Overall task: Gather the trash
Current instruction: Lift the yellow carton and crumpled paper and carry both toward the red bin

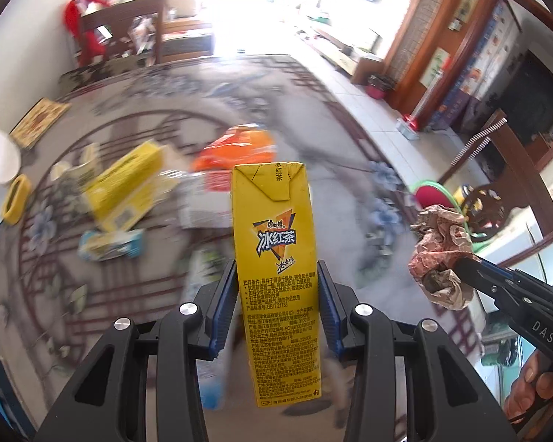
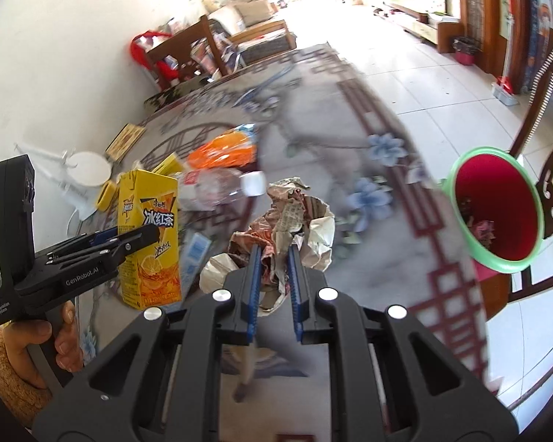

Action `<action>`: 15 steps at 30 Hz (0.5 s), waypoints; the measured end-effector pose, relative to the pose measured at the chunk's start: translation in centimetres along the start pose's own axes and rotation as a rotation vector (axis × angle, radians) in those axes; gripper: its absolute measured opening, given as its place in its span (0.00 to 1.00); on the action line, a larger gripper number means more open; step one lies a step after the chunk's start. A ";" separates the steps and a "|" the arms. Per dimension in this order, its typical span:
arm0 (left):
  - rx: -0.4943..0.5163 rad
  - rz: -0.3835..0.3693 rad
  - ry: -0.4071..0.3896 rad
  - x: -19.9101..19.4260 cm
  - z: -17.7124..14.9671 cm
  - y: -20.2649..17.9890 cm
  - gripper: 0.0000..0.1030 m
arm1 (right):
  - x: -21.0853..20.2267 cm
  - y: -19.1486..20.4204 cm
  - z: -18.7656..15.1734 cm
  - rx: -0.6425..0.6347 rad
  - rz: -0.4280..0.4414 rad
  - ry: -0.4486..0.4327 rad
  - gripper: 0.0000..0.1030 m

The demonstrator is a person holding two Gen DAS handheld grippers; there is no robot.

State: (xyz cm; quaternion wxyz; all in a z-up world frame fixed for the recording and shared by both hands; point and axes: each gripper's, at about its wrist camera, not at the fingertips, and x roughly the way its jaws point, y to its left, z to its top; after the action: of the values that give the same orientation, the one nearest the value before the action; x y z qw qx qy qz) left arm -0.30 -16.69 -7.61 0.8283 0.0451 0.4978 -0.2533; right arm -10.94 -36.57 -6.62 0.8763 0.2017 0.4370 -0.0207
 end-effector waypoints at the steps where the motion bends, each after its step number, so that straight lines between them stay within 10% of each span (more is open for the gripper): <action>1: 0.009 -0.010 0.003 0.2 0.3 -0.9 0.37 | -0.4 -0.9 0.1 0.008 -0.005 -0.007 0.14; 15: 0.042 -0.032 0.090 5.3 2.3 -11.2 0.37 | -4.7 -10.9 0.6 0.121 -0.013 -0.089 0.14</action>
State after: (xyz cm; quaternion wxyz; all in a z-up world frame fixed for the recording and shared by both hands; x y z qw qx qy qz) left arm -1.64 -29.18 -8.95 0.7997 0.0658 0.5299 -0.2747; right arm -15.71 -47.39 -6.35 0.8810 0.2502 0.3967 -0.0619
